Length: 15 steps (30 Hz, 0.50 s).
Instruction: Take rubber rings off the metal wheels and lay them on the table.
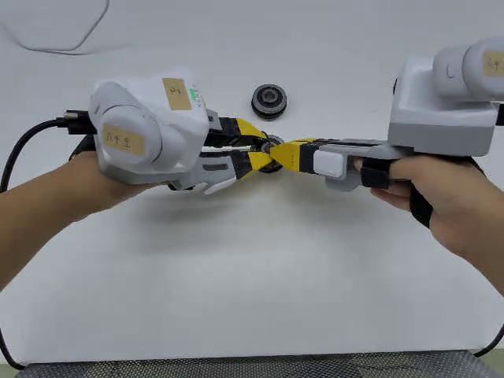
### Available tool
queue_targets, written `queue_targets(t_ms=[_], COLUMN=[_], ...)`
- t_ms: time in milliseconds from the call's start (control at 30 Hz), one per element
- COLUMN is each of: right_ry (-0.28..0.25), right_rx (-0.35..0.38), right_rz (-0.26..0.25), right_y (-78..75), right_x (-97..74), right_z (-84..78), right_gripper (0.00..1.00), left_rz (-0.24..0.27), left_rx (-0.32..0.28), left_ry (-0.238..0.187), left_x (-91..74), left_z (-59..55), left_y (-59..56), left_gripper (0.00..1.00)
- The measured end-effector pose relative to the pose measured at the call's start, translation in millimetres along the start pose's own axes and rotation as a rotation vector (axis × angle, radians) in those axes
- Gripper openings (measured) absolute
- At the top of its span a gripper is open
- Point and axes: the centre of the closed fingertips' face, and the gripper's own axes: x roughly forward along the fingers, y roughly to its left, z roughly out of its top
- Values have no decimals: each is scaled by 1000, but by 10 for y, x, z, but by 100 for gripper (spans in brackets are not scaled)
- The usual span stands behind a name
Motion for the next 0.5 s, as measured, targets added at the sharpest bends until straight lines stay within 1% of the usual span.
queue_targets(t_ms=[233,400,467,500], right_ry=[-4,-10,-14,-16], right_rx=[4,14,18,19], right_rz=[-21,-30,-29,-29], right_y=[-29,-39,-31,-29], right_x=[-25,-28,-26,-25], right_z=[9,20,28,32], right_gripper=[1,1,1,1], left_rz=[5,-3,-9,-7], left_rx=[2,-24,-41,-34], left_ry=[-5,-11,-28,-27], left_x=[-4,-20,-40,-52], left_z=[10,5,29,26], left_y=[3,7,-8,-8], left_gripper=[14,15,18,18])
